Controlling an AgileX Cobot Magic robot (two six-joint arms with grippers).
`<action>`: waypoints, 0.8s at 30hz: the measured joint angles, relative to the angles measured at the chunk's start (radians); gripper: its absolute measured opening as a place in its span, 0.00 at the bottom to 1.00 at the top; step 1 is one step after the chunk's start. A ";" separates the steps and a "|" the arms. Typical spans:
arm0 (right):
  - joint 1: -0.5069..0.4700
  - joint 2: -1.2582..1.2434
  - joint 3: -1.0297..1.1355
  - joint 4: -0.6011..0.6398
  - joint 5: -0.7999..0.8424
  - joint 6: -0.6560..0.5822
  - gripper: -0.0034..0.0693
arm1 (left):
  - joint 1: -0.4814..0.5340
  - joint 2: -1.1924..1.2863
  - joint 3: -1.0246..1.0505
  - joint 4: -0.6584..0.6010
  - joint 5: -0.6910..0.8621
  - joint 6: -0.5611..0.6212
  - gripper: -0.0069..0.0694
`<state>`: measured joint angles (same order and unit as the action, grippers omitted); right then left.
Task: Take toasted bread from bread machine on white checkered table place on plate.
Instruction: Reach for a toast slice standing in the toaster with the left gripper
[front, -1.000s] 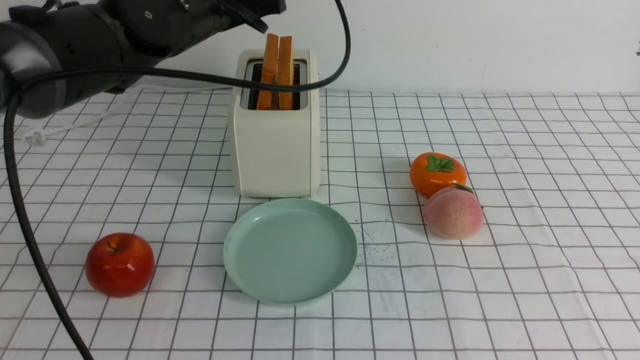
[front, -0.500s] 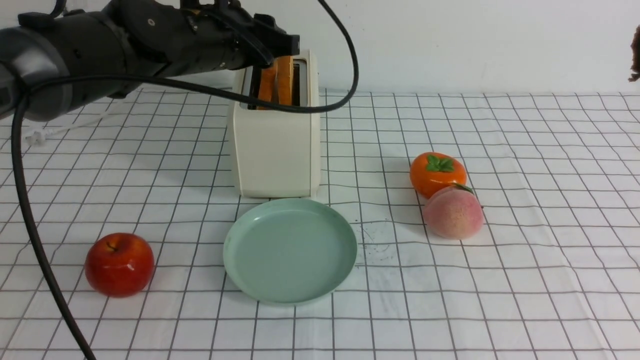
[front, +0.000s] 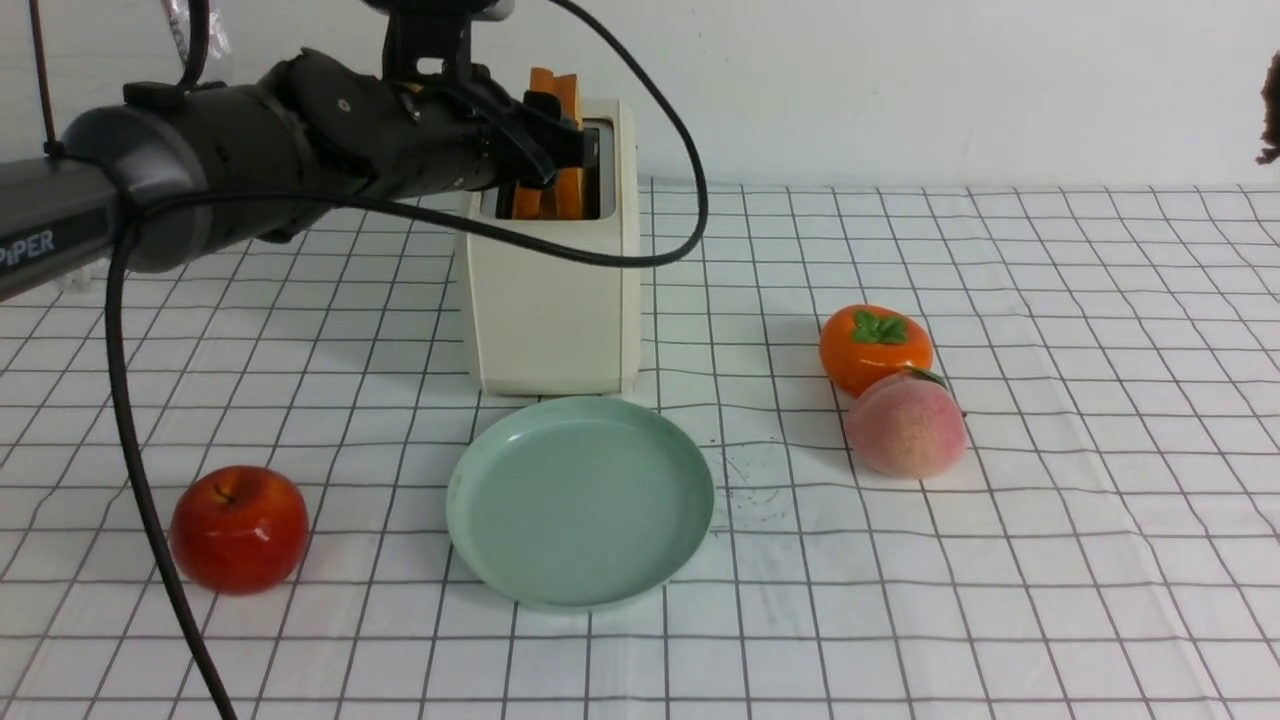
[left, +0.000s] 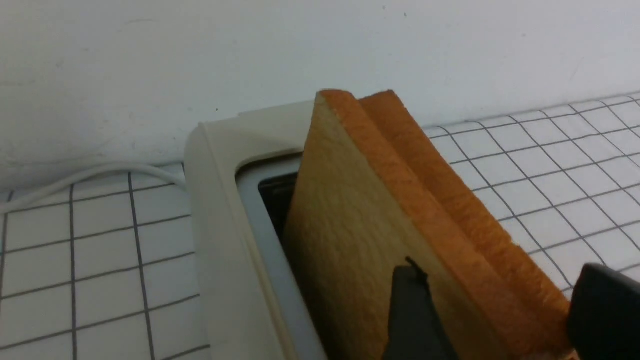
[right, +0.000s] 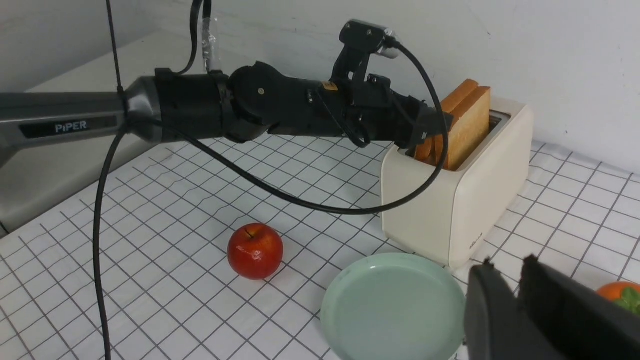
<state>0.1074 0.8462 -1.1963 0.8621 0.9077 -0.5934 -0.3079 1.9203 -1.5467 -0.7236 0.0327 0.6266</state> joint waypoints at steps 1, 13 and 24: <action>0.000 0.000 0.000 0.000 0.000 0.000 0.18 | 0.000 0.000 0.000 0.000 -0.002 0.001 0.61; 0.000 0.000 0.000 0.006 -0.030 0.000 0.18 | -0.002 0.018 0.000 -0.004 -0.138 0.003 0.60; 0.000 0.000 0.000 0.007 -0.030 0.000 0.19 | 0.001 0.036 0.001 -0.009 -0.162 0.007 0.60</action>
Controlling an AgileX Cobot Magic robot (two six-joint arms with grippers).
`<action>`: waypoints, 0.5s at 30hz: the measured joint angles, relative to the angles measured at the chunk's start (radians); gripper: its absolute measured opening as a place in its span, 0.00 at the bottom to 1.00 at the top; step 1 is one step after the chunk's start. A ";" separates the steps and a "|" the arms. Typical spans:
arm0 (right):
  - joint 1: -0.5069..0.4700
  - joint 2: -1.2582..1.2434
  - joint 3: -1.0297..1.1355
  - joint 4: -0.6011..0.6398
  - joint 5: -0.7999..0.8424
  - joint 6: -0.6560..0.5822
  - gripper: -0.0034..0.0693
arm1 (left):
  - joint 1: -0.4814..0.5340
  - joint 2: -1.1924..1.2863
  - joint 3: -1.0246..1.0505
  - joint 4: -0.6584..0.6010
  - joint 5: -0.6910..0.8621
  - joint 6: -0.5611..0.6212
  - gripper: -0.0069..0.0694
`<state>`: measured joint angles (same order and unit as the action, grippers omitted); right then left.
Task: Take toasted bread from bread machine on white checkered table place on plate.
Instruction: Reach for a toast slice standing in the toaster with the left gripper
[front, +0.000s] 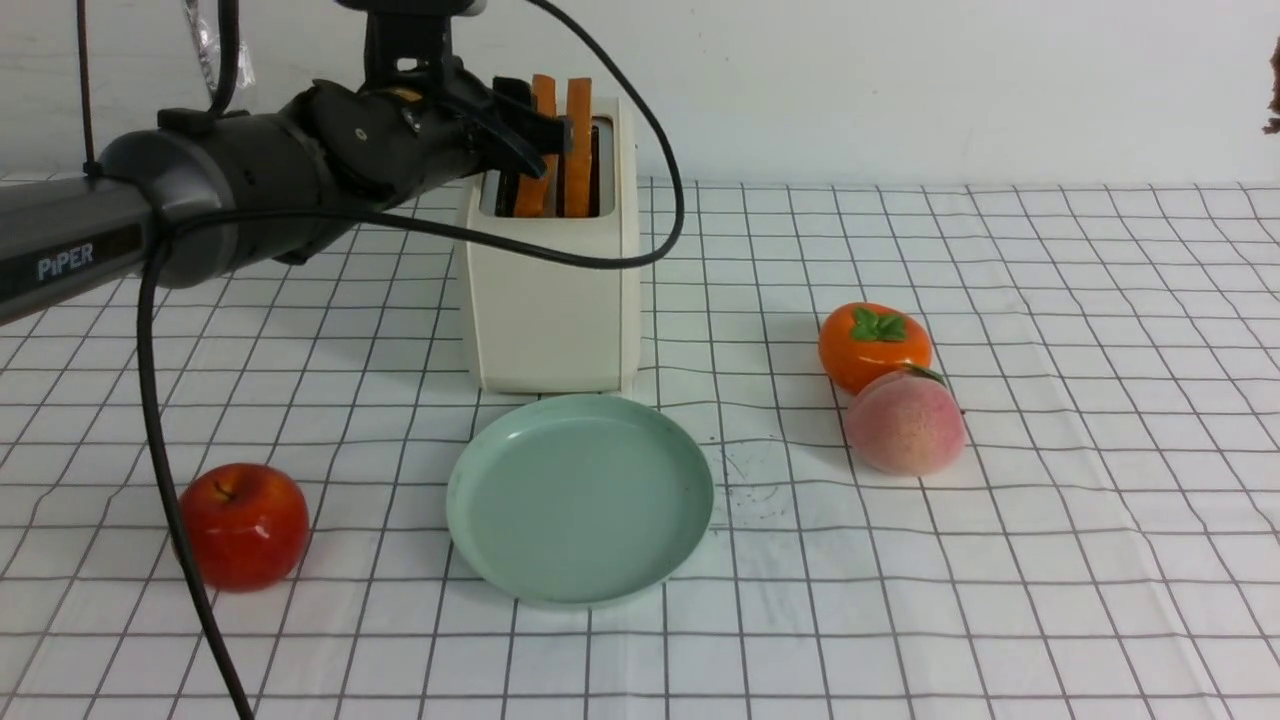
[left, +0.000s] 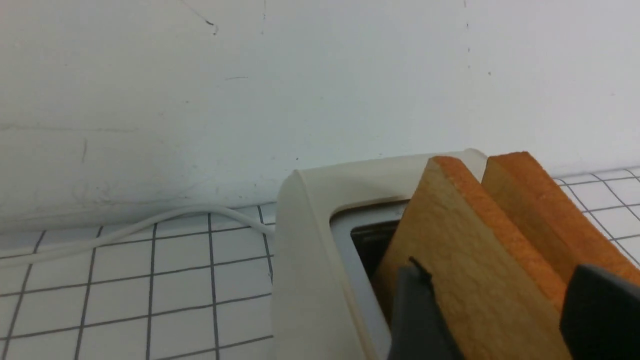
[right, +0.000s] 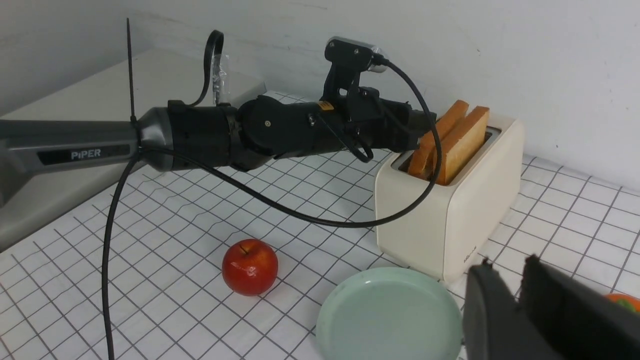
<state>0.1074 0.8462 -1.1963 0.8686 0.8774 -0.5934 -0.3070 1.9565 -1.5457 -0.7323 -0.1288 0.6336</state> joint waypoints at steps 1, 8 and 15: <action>0.000 0.000 0.000 0.000 0.000 0.000 0.19 | 0.000 0.000 0.000 0.000 0.009 0.000 0.60; 0.000 0.000 0.000 0.000 0.000 0.000 0.19 | -0.001 0.000 -0.001 0.001 0.097 0.006 0.59; 0.000 0.000 0.000 0.001 0.000 0.000 0.19 | -0.002 -0.010 -0.002 0.002 0.129 0.020 0.59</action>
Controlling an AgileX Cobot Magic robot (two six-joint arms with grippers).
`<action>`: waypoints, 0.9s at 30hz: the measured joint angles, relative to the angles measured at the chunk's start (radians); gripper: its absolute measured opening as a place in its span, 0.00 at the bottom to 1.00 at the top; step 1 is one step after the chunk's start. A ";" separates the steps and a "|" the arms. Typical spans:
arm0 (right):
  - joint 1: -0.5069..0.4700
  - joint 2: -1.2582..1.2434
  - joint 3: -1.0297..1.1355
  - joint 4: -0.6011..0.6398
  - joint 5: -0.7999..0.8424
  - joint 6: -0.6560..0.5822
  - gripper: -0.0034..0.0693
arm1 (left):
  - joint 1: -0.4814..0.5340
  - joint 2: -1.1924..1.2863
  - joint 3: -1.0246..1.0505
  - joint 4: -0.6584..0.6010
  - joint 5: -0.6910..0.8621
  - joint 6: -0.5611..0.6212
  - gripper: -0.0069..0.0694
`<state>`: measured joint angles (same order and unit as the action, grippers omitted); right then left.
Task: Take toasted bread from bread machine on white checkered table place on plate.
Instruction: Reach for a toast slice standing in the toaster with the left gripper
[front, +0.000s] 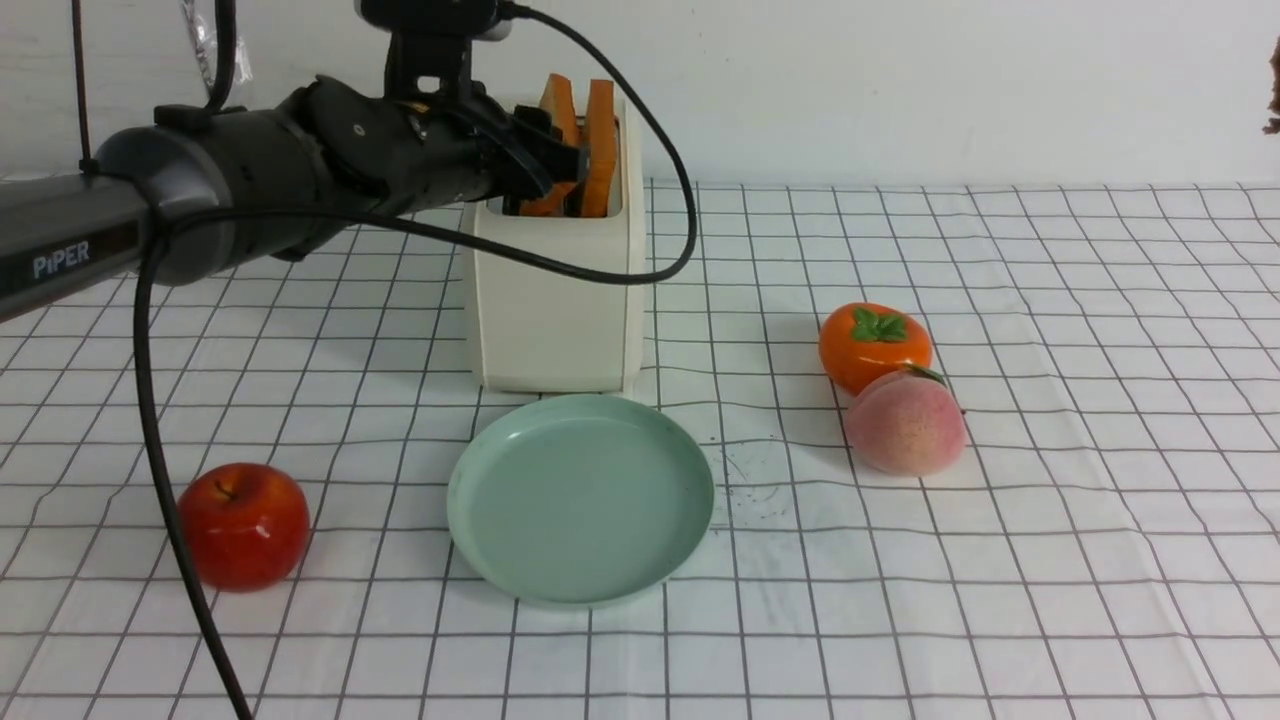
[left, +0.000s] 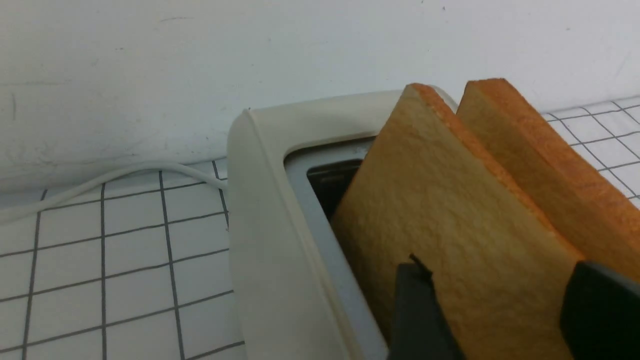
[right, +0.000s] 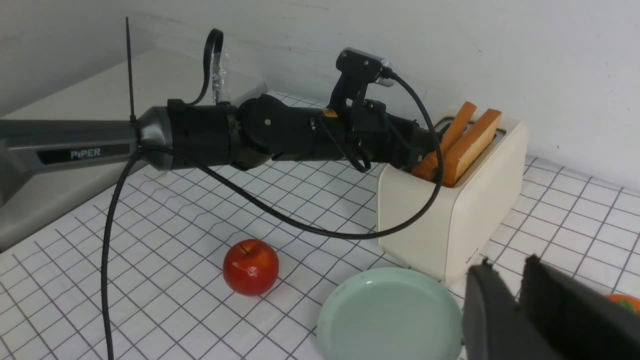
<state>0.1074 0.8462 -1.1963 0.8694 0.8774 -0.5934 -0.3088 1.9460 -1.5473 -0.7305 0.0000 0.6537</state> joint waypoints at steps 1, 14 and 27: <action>0.000 0.000 0.000 0.000 0.001 0.000 0.19 | 0.000 -0.009 0.000 0.002 0.010 0.002 0.59; 0.000 0.000 0.000 0.002 0.002 0.000 0.19 | -0.011 -0.098 0.001 0.071 0.193 0.006 0.59; 0.000 0.000 0.000 0.014 0.002 0.000 0.19 | 0.045 -0.047 0.001 0.027 0.215 0.006 0.59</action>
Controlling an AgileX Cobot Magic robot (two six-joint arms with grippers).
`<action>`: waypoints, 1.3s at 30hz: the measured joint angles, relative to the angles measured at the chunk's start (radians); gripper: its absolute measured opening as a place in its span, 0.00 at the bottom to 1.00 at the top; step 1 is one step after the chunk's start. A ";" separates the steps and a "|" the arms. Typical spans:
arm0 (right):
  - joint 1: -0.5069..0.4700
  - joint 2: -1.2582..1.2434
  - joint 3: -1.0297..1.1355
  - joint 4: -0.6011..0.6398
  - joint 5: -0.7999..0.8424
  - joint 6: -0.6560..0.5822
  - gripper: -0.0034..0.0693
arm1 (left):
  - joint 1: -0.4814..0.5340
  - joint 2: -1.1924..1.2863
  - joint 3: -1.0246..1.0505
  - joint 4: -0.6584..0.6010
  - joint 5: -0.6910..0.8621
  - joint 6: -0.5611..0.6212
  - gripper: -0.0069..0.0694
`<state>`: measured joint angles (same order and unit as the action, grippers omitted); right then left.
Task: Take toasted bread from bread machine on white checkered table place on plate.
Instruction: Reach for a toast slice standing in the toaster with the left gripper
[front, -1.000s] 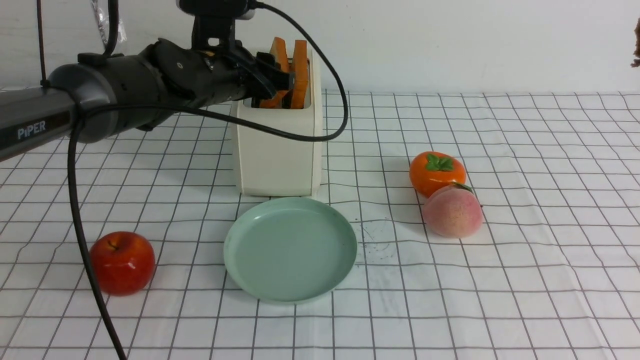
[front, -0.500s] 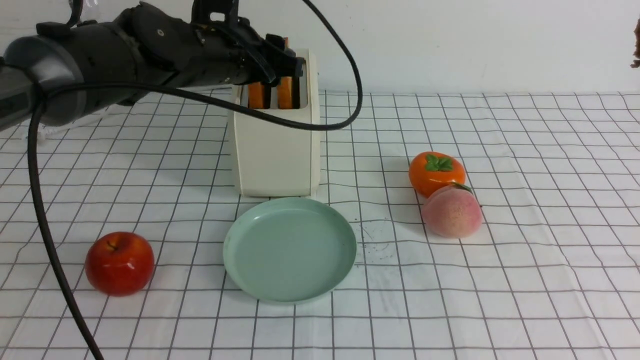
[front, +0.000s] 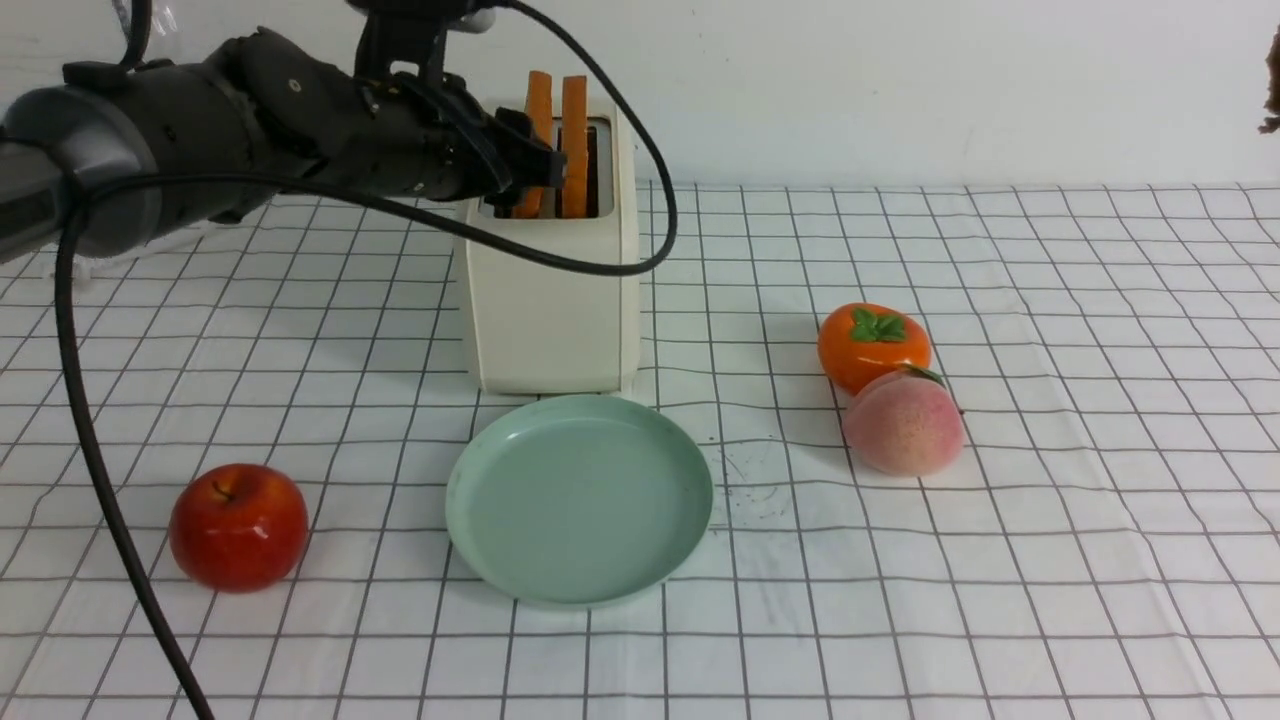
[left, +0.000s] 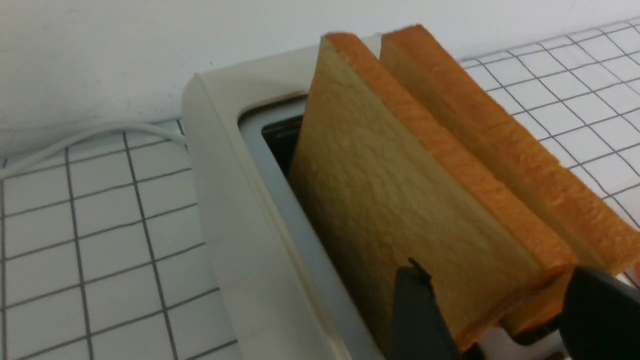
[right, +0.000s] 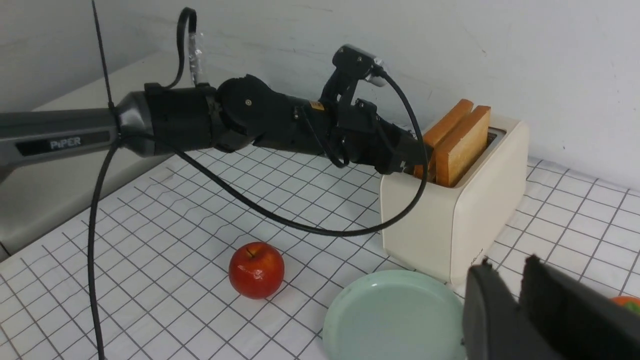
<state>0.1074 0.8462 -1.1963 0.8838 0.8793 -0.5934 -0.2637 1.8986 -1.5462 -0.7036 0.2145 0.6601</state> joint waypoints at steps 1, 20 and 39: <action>0.000 0.000 0.000 0.000 0.000 0.000 0.19 | 0.000 0.000 0.000 -0.002 0.001 0.000 0.59; 0.000 0.000 0.000 0.003 -0.003 0.000 0.19 | -0.044 0.086 0.001 0.002 -0.288 0.001 0.59; 0.000 0.000 0.000 0.003 -0.019 0.000 0.15 | -0.050 0.044 0.007 -0.002 -0.370 0.000 0.23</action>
<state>0.1074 0.8462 -1.1966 0.8870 0.8600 -0.5934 -0.3138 1.9429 -1.5388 -0.7057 -0.1554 0.6601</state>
